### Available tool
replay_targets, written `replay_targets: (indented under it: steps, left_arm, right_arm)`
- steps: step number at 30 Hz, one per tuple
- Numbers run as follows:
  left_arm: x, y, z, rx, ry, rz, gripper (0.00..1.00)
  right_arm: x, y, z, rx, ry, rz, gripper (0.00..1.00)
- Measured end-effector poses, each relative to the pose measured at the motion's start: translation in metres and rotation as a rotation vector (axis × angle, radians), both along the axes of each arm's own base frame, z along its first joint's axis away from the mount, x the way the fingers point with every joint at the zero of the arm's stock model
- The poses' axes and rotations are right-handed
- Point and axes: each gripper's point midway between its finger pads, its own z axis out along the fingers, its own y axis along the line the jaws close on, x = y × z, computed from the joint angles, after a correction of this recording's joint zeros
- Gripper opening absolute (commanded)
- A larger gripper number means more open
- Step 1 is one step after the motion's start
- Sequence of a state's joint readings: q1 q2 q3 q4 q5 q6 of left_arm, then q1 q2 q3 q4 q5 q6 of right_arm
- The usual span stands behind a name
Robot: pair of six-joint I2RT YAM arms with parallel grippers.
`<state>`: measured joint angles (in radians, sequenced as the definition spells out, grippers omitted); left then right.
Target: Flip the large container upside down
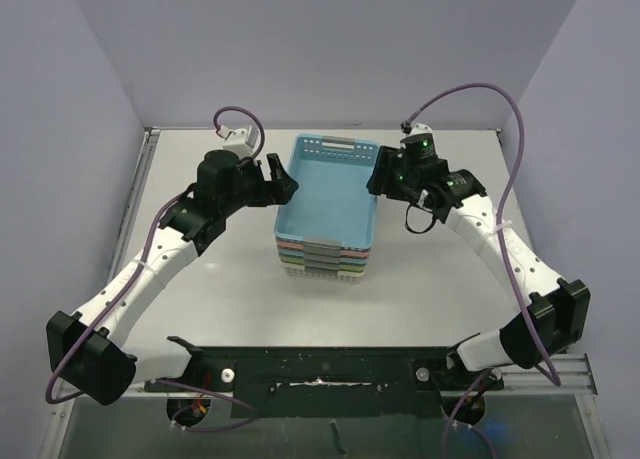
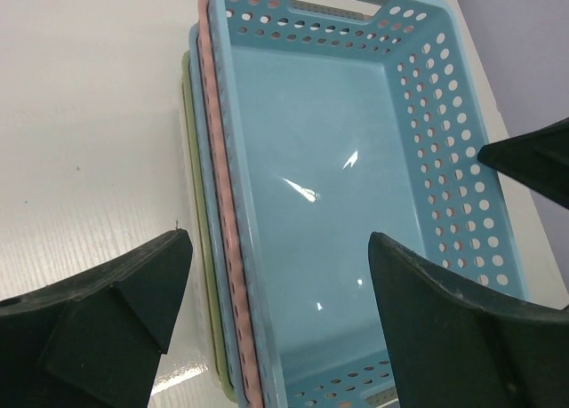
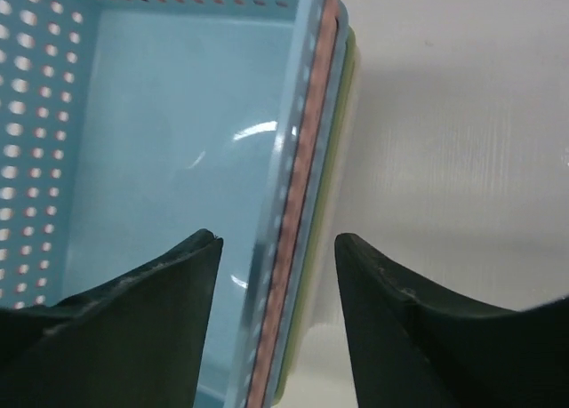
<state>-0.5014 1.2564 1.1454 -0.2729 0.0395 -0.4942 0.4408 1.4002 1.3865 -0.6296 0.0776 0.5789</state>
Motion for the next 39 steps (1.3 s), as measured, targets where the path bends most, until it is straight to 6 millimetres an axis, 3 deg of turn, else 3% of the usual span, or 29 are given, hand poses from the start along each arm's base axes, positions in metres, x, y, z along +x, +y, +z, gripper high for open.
replay_targets:
  steps: [4, 8, 10, 11, 17, 20, 26, 29, 32, 35, 36, 39]
  left_arm:
    - [-0.001, 0.008, 0.004, 0.005, -0.007, 0.019, 0.81]
    - [-0.001, 0.012, 0.008, 0.001, -0.016, 0.030, 0.81]
    - [-0.001, 0.013, 0.007, 0.002, -0.016, 0.031, 0.81]
    - [-0.001, 0.013, 0.007, 0.003, -0.014, 0.032, 0.81]
    - [0.000, 0.014, 0.006, 0.007, -0.014, 0.033, 0.81]
    - [-0.001, 0.015, 0.005, 0.013, -0.013, 0.032, 0.81]
    - [-0.002, 0.015, 0.007, 0.027, -0.017, 0.023, 0.81]
    - [-0.002, 0.011, 0.017, 0.008, -0.037, 0.006, 0.81]
    - [-0.003, 0.002, 0.029, -0.024, -0.067, -0.026, 0.81]
    - [-0.010, -0.016, 0.042, -0.071, -0.092, -0.087, 0.81]
    - [-0.012, -0.020, 0.044, -0.067, -0.100, -0.106, 0.81]
    - [-0.007, -0.003, 0.029, -0.011, -0.063, -0.046, 0.81]
  right_arm:
    - [-0.004, -0.002, -0.033, -0.033, 0.108, -0.025, 0.30]
    - [-0.005, 0.005, -0.034, -0.025, 0.108, -0.016, 0.27]
    - [-0.007, 0.008, -0.035, -0.029, 0.114, -0.007, 0.06]
    - [-0.008, 0.009, -0.036, -0.032, 0.116, -0.001, 0.00]
    - [-0.005, 0.010, -0.026, -0.038, 0.122, -0.011, 0.00]
    - [-0.001, 0.010, -0.006, -0.057, 0.094, 0.000, 0.00]
    - [0.017, 0.003, 0.075, -0.033, -0.108, -0.024, 0.00]
    - [0.014, -0.006, 0.096, -0.032, -0.166, -0.044, 0.00]
    - [0.010, -0.029, 0.107, -0.025, -0.190, -0.091, 0.00]
    - [0.004, -0.070, 0.101, -0.008, -0.169, -0.166, 0.00]
    - [0.002, -0.092, 0.095, -0.026, -0.159, -0.212, 0.00]
    - [-0.011, -0.208, 0.083, -0.112, -0.137, -0.542, 0.00]
